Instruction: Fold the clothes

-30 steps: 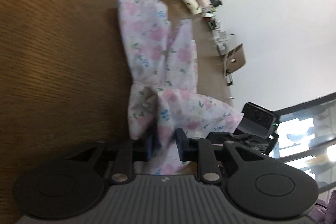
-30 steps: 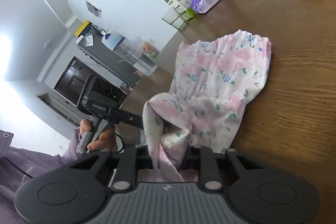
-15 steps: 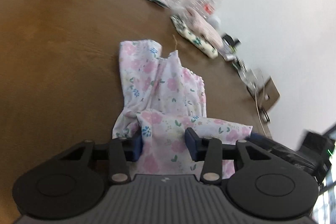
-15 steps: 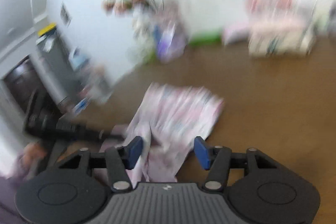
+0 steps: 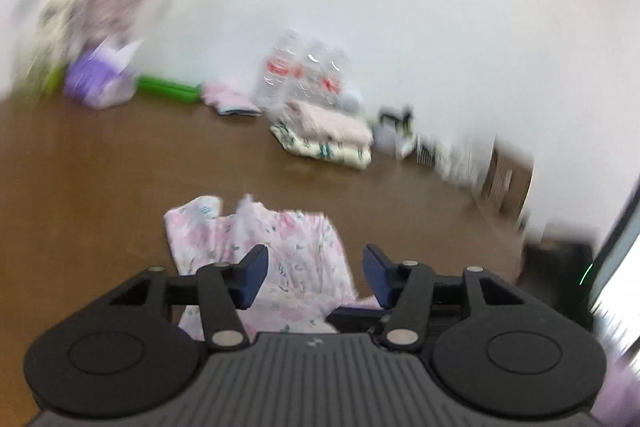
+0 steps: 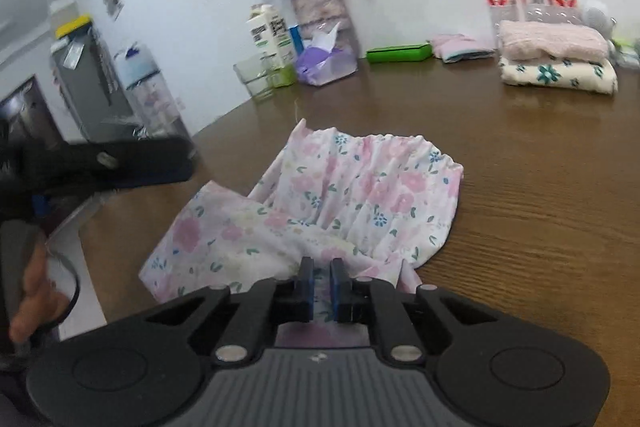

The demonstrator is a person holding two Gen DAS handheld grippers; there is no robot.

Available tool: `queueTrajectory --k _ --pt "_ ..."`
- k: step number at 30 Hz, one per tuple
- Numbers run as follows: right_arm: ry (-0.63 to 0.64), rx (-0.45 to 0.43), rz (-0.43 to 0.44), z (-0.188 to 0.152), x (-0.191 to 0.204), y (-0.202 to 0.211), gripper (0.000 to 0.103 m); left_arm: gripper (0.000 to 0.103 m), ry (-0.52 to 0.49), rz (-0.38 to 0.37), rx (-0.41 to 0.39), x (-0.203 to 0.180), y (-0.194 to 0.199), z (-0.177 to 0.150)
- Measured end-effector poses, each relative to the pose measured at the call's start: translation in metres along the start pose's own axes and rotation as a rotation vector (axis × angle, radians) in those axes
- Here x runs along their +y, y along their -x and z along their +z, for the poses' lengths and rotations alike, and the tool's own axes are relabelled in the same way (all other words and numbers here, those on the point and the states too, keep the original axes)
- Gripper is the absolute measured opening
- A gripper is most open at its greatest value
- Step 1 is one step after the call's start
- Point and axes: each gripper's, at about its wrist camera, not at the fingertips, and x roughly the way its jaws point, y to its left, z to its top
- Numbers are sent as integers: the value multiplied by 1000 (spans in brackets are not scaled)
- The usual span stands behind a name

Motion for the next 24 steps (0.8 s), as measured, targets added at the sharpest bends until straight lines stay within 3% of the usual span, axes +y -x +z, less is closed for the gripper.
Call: queueTrajectory --k 2,3,4,5,7,10,12,14,15,16,17,18,21,24 --pt "77 -36 -1 -1 -6 19 18 33 30 19 115 15 -26 -4" --pt "137 -66 15 -2 -2 31 20 32 77 15 162 26 -37 -7" --pt "199 -97 31 -4 2 43 30 32 118 3 190 37 -42 -8" --pt "313 -121 73 -9 11 52 52 32 152 -18 197 47 -42 -10" --pt "579 -129 113 -23 35 59 76 32 185 -44 225 55 -44 -6" --pt "915 -38 56 -43 56 39 76 32 204 -68 264 63 -49 0" --pt "1042 -10 23 -52 55 24 64 32 202 -88 292 67 -54 5" --pt "975 43 75 -38 42 13 33 34 189 -110 314 71 -56 7" --pt "879 73 123 -25 35 9 29 40 170 -122 322 71 -55 7" --pt "804 88 174 -15 26 7 23 48 141 -144 322 70 -52 7" --pt "728 103 225 -4 18 6 13 68 95 -186 299 68 -45 9" --pt "653 118 275 6 9 4 12 82 37 -241 258 66 -36 13" --pt "523 165 423 22 -6 13 9 102 -251 -340 165 46 4 13" --pt "392 213 564 32 -22 19 9 103 -625 -365 154 6 39 -5"
